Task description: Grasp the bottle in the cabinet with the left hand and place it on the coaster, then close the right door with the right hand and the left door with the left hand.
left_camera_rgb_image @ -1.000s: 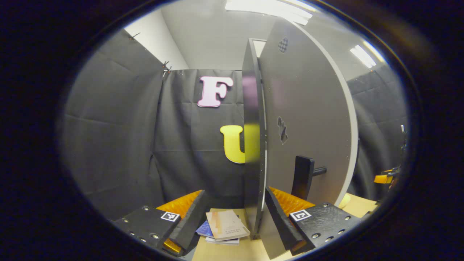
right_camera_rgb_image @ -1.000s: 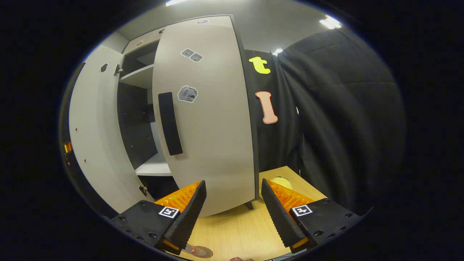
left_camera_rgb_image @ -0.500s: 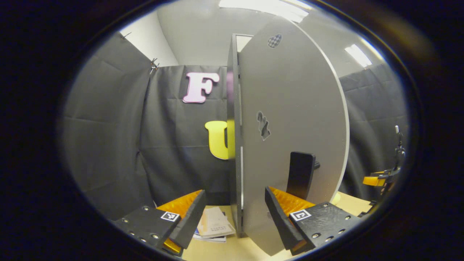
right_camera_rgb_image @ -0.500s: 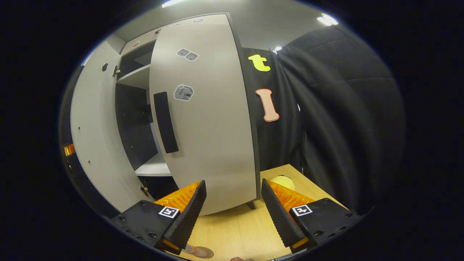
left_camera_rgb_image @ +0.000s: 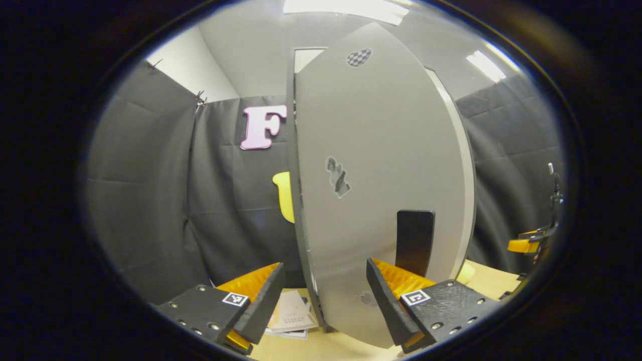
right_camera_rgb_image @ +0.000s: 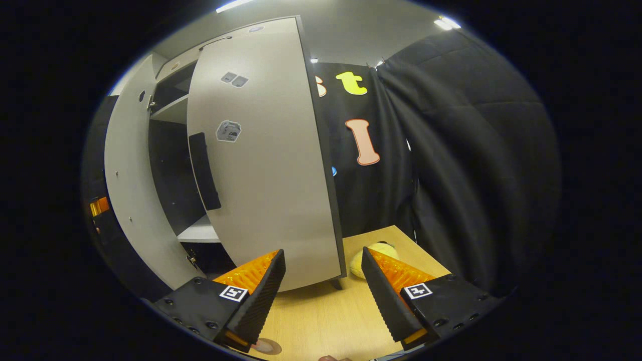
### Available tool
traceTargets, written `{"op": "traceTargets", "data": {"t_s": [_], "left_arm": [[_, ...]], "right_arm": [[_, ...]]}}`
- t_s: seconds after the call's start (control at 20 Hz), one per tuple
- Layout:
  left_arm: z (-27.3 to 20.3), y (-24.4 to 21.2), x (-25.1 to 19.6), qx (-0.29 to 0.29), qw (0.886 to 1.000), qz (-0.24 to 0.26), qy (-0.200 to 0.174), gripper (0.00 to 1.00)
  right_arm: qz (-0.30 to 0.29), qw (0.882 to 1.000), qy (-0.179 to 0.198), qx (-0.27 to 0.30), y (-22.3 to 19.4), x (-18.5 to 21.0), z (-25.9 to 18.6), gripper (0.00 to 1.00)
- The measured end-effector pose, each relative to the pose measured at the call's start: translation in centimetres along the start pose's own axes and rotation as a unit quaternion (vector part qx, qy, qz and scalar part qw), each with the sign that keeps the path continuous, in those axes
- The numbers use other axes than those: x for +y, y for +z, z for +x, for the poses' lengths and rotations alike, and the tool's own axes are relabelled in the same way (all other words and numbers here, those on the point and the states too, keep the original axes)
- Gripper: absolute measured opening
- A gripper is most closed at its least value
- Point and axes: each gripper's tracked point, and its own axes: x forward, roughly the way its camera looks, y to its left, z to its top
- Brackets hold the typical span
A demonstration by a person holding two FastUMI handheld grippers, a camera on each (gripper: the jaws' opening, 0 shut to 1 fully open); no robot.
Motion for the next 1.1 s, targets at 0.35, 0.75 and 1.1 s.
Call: {"op": "traceTargets", "data": {"t_s": [0.35, 0.75, 1.1], "left_arm": [[1.5, 1.4, -8.8, -0.005, 1.0, -0.012, 0.008, 0.98], [-5.0, 1.5, -9.8, -0.02, 0.995, -0.059, 0.084, 1.0], [-10.9, 3.9, -9.3, -0.073, 0.987, -0.092, 0.113, 1.0]], "right_arm": [[-0.001, 1.0, -0.001, 0.0, 2.4, -6.1, 0.9, 0.97], [-0.027, 0.999, 0.039, -0.019, 3.6, -9.0, 3.5, 0.97], [-0.045, 0.995, 0.081, -0.033, 6.9, -6.8, 4.6, 0.98]]}}
